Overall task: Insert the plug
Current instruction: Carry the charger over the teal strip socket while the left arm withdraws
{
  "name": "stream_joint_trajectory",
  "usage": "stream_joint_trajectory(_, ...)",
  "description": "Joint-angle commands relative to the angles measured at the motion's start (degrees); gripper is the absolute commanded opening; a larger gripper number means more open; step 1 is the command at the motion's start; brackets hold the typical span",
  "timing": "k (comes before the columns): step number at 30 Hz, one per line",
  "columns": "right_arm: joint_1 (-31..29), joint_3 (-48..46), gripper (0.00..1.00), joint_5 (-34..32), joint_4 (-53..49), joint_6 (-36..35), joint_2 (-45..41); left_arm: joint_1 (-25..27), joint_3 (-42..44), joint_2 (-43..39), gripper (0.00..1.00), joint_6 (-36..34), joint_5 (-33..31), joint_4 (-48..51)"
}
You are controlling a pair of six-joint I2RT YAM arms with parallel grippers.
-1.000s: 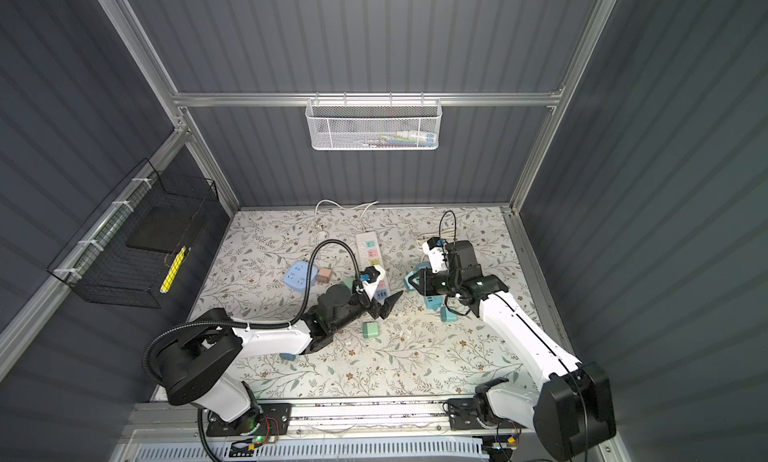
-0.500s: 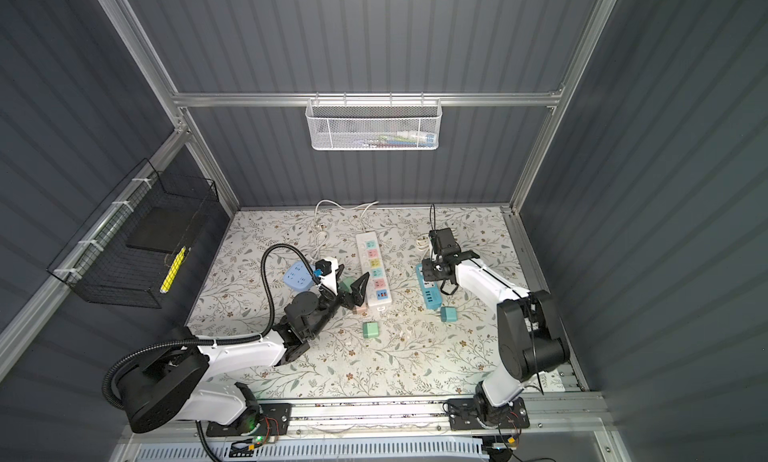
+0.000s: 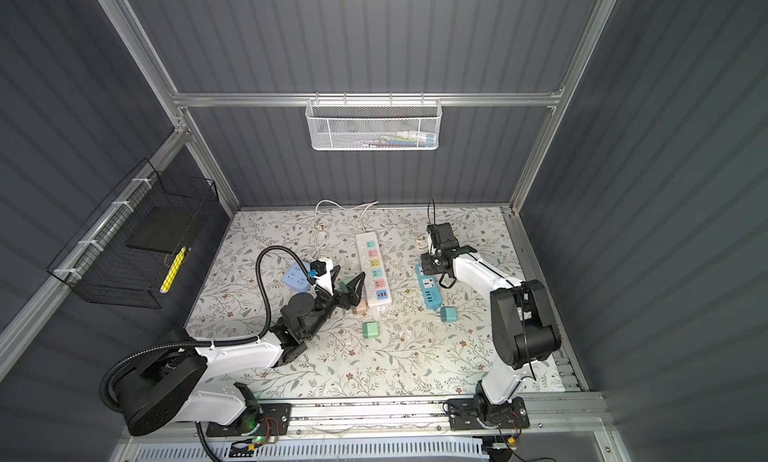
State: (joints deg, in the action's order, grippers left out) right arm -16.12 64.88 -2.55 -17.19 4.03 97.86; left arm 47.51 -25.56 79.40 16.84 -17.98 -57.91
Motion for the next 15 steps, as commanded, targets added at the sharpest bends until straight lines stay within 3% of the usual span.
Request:
stream_joint_trajectory(1, 0.4, 1.6, 0.19, 1.1, 0.3, -0.9, 1.8, -0.5, 0.5, -0.9, 0.9, 0.8, 0.3, -1.5)
stream_joint_trajectory(15, 0.1, 2.8, 0.2, 1.8, -2.9, 1.7, 3.1, -0.6, 1.2, -2.4, 0.89, 0.8, 0.5, -1.0)
